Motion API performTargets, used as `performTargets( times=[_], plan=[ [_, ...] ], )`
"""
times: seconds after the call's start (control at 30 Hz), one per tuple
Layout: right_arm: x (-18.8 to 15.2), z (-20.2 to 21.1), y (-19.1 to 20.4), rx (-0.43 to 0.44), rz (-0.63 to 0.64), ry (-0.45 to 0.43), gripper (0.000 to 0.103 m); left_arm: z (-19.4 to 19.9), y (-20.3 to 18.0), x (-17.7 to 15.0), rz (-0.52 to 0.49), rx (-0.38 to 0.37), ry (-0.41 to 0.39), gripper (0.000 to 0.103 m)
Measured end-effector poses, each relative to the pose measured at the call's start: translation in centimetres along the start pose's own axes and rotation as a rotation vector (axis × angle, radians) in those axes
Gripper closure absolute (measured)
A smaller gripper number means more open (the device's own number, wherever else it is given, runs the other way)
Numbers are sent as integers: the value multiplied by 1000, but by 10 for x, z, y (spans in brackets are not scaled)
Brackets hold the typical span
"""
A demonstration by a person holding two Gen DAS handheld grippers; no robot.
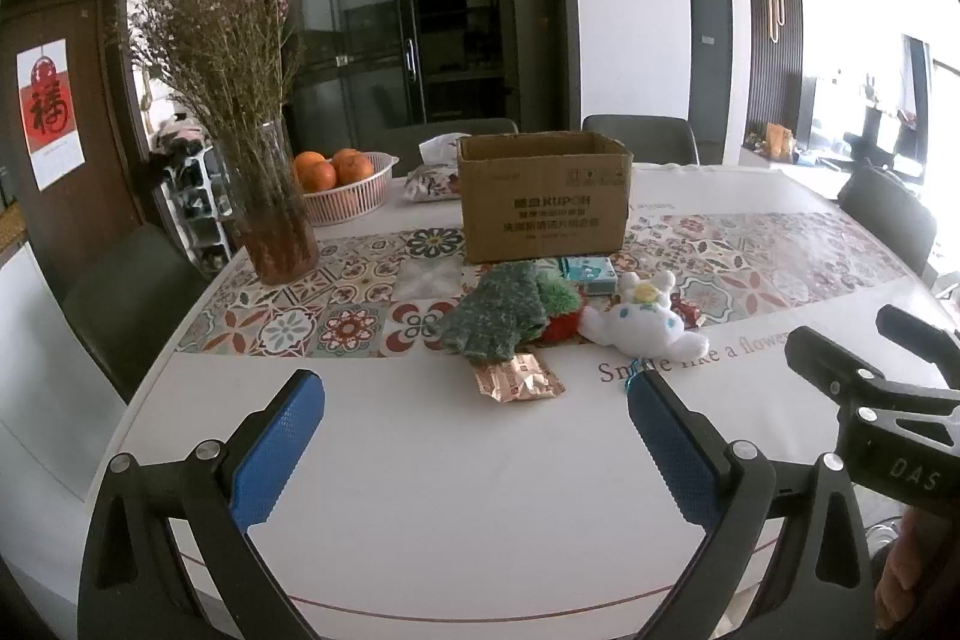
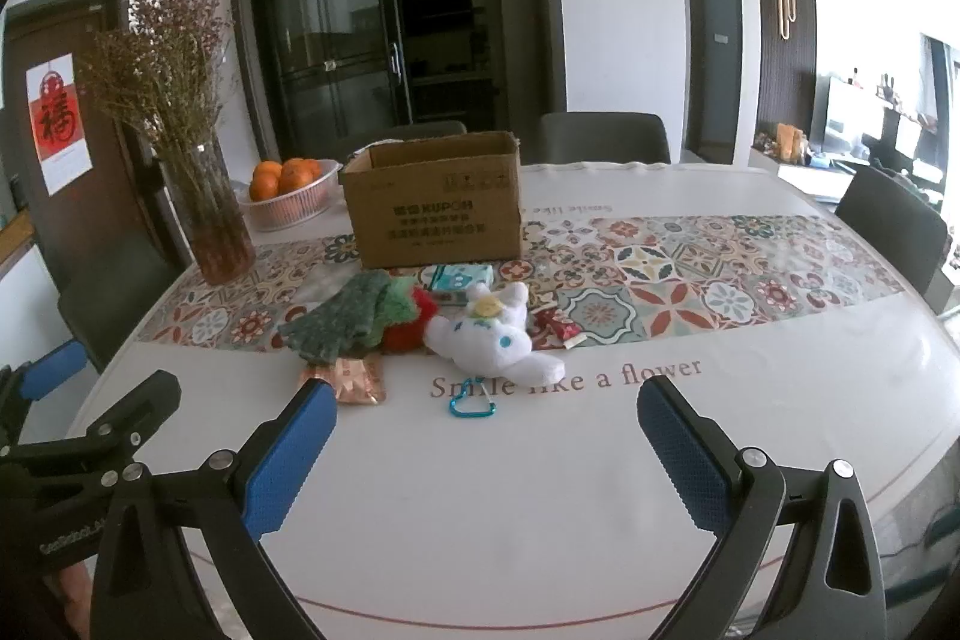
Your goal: Organize soft objects
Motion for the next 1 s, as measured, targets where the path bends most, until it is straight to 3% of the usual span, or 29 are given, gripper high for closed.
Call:
performTargets(
  times=[1.0],
  plan=[
    [2, -3, 5, 5, 4, 8, 1, -1, 2, 1, 2, -6, 0, 0]
  ],
)
Point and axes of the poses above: each gripper's, at about its wrist camera, not at the fingertips, and z roughly against the way its jaws point, y to its left, x to its top, the point moved 10 cm from there along -z, roughly the way its jaws point, and after that the axes turned 10 degrees about y, right-handed, at the moved point
